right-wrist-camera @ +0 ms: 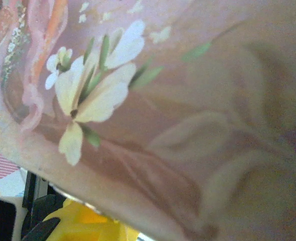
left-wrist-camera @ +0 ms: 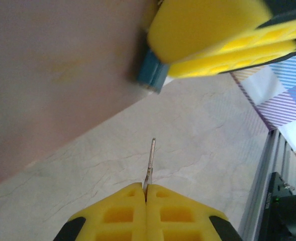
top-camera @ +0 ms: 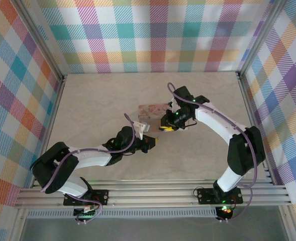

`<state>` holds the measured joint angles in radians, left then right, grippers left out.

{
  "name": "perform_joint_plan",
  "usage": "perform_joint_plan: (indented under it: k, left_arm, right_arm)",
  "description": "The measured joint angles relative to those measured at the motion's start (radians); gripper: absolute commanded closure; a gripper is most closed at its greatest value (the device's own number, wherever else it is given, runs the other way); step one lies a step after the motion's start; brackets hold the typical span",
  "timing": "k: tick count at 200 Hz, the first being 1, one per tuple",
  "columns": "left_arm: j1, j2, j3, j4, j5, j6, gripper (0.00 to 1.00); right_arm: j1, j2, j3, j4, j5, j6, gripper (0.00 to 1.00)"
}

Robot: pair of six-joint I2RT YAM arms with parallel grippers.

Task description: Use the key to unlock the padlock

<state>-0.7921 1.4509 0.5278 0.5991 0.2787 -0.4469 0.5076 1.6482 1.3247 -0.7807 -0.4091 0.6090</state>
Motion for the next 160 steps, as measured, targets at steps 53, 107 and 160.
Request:
perform_joint_plan:
  k: [53, 107, 160]
  left_arm:
    - [0.034, -0.024, 0.013, 0.0, 0.026, 0.006, 1.0]
    - [0.064, 0.015, 0.013, 0.031, 0.094, -0.01, 1.0]
    - [0.082, 0.057, 0.014, 0.085, 0.146, -0.034, 1.0]
  right_arm:
    - [-0.022, 0.02, 0.011, -0.029, -0.069, -0.031, 1.0]
    - [-0.031, 0.027, 0.013, -0.031, -0.108, -0.043, 1.0]
    - [-0.037, 0.029, 0.024, -0.049, -0.124, -0.05, 1.0]
